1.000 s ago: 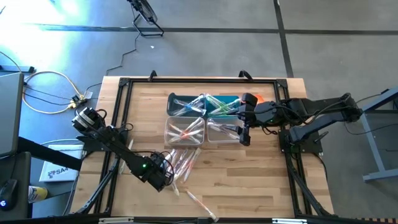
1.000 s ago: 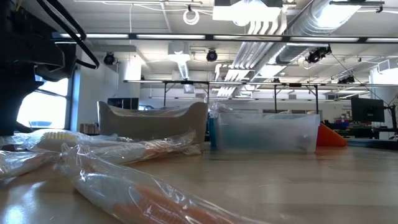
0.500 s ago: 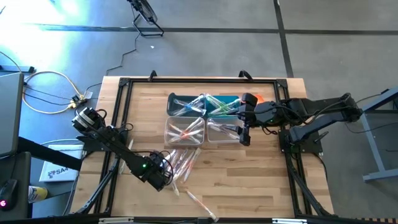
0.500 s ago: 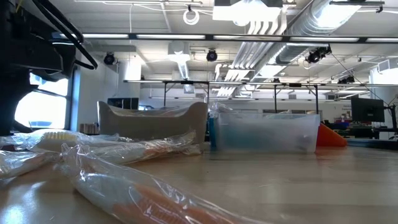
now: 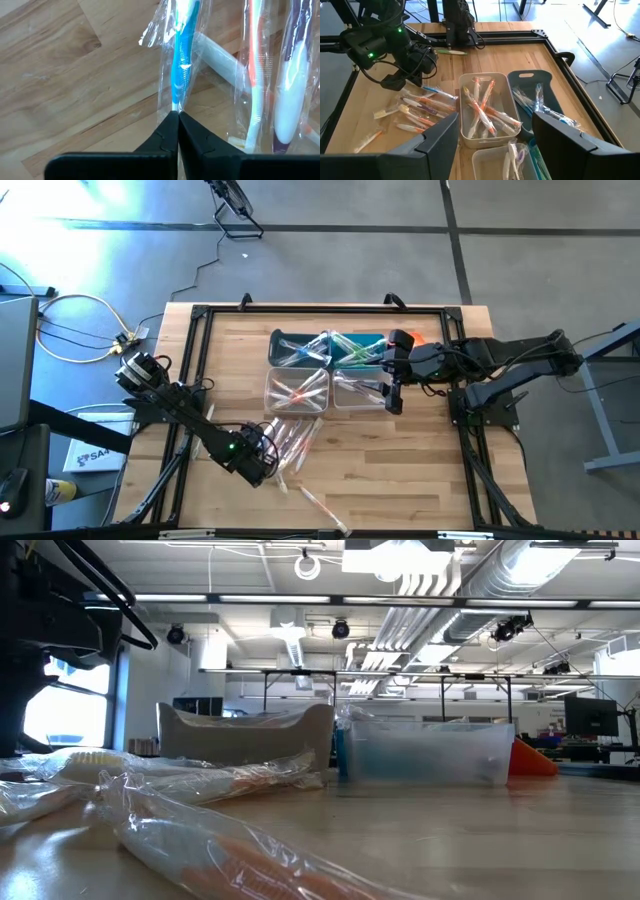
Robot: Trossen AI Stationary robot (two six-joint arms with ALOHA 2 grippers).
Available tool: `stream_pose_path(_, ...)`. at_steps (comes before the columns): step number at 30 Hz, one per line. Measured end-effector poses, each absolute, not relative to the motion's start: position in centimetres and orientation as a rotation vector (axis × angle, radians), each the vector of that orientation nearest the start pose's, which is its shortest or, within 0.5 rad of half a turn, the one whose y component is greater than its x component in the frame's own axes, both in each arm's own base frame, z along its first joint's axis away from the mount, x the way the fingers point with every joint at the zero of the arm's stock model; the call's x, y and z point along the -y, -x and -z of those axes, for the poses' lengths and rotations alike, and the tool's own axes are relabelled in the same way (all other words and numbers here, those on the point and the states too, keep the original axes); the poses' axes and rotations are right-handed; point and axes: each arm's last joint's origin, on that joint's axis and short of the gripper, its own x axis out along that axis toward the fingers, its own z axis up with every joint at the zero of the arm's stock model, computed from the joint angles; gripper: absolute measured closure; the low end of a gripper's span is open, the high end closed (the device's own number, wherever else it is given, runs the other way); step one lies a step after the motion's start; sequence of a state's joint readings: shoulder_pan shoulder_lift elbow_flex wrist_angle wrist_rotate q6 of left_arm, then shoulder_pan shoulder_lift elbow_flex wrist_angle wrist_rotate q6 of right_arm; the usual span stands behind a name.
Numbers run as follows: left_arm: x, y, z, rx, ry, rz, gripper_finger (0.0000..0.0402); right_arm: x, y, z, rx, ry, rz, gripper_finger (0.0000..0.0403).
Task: Pick & Place Toothbrushes
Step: Put the blue toothbrush into the dark blue bin
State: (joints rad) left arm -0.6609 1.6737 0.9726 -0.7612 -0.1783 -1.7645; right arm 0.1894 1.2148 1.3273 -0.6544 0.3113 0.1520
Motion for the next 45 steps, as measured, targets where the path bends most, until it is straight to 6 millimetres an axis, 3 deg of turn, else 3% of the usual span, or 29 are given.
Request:
stream_pose_path(12,17.2,-22.9,-16.8,-1.191,0.855,-0.811,0.0401,-3.8,-24.4,-38.9,-0.515,-0.014,0.159,0.0160)
stream_pose_path(34,18.5,-24.6,-27.4,-1.218,0.785,-0.752,0.0401,-3.8,-24.4,-38.9,-0.516,-0.003,0.159,0.0160)
stream_pose_path(45,18.6,-24.9,-28.8,-1.183,0.789,-0.716,0.0401,-3.8,-24.4,-38.9,-0.517,0.009,0.153,0.0160)
